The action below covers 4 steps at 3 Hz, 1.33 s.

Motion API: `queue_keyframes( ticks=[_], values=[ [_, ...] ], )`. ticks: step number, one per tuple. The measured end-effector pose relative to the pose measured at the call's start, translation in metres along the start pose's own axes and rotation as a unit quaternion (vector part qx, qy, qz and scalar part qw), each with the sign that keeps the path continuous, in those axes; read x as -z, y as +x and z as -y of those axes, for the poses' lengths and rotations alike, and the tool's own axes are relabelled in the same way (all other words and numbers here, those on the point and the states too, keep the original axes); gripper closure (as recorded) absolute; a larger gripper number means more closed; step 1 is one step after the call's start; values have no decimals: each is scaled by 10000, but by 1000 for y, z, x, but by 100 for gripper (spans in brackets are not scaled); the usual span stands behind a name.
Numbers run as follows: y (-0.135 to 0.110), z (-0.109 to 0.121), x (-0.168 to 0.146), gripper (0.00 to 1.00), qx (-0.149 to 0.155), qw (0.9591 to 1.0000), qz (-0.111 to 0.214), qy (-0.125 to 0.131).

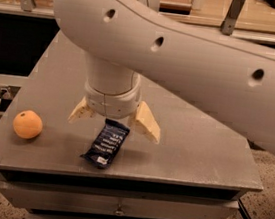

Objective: Pick rxbar blueberry

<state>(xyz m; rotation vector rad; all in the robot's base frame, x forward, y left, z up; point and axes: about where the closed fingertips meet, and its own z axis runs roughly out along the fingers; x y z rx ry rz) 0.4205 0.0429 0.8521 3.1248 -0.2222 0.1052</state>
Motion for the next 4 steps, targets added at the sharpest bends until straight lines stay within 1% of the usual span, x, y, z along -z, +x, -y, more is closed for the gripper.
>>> queue_keyframes(
  ticks=[2, 4],
  values=[
    [-18, -3, -11, 0, 47, 9999, 114, -16],
    [-7, 8, -13, 0, 160, 9998, 120, -24]
  ],
)
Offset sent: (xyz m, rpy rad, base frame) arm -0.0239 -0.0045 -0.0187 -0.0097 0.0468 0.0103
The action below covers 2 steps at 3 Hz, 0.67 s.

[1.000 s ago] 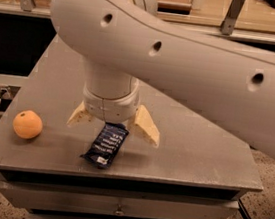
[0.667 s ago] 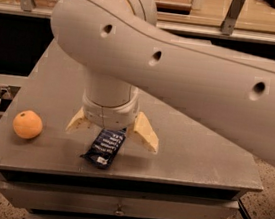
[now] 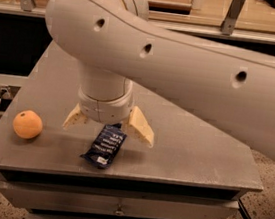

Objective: Pick rxbar blueberry

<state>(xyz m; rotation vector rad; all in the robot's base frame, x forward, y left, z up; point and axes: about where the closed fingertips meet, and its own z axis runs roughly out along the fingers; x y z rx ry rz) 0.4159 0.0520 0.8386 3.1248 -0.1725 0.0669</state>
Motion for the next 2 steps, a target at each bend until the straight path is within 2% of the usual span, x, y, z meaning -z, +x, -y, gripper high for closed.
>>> queue_keyframes(
  ticks=[1, 2],
  values=[
    [0, 6, -17, 0, 4, 9999, 97, 56],
    [0, 6, -17, 0, 4, 9999, 97, 57]
  ],
)
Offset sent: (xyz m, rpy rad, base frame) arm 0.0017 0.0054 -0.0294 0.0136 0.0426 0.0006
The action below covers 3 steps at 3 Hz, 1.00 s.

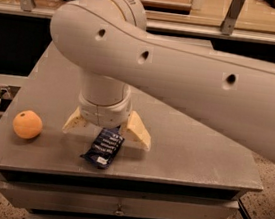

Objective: Pick rxbar blueberry

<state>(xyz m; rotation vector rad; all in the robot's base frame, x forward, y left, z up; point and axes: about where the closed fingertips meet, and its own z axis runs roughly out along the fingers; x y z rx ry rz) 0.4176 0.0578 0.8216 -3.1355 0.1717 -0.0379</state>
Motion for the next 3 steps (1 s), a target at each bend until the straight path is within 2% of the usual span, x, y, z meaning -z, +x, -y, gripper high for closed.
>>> queue_keyframes(
  ticks=[1, 3],
  values=[
    [0, 0, 2, 18, -3, 10000, -32, 20],
    [-1, 1, 6, 64, -8, 9999, -93, 55]
  ],
)
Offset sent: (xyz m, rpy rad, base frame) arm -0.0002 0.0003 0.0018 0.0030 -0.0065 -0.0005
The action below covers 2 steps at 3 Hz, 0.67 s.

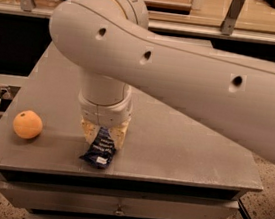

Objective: Pick rxbar blueberry

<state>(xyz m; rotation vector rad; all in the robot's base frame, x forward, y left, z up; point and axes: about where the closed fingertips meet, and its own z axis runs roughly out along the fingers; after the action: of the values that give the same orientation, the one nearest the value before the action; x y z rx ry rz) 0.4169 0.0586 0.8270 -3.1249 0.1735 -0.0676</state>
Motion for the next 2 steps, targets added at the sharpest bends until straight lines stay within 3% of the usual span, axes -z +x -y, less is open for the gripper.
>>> queue_keyframes(
  ticks=[1, 2],
  values=[
    [0, 0, 2, 88, -3, 10000, -31, 18],
    [7, 0, 10, 100, 22, 9999, -8, 154]
  ],
)
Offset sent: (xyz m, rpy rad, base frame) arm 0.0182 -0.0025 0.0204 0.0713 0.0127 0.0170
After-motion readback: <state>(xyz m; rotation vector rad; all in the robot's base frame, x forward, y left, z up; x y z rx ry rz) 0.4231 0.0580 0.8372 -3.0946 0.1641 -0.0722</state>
